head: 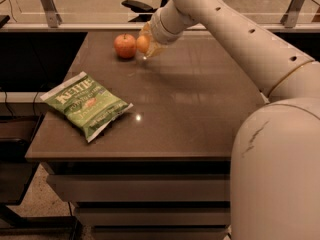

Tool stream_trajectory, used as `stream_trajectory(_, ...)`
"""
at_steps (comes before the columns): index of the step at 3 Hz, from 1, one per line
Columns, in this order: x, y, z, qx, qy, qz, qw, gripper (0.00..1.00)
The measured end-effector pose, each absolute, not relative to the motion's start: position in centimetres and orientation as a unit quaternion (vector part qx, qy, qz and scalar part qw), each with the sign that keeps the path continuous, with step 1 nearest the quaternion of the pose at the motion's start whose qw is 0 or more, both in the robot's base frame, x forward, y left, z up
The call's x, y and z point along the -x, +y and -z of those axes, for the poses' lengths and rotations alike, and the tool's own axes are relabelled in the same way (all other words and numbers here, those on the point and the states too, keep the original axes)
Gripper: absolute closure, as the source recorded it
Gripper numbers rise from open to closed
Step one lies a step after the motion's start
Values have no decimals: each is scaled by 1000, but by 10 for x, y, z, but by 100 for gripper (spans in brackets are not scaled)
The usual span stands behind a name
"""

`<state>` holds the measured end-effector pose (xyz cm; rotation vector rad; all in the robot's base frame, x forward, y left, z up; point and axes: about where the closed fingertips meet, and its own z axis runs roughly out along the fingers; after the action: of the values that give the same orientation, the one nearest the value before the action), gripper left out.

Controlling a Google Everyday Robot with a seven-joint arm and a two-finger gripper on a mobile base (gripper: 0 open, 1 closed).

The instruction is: Move orange near apple

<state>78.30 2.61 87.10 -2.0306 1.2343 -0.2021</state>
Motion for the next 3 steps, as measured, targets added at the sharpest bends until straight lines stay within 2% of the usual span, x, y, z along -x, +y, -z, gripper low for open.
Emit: stream_trajectory(3,-788,52,-863,793,466,41,390,100)
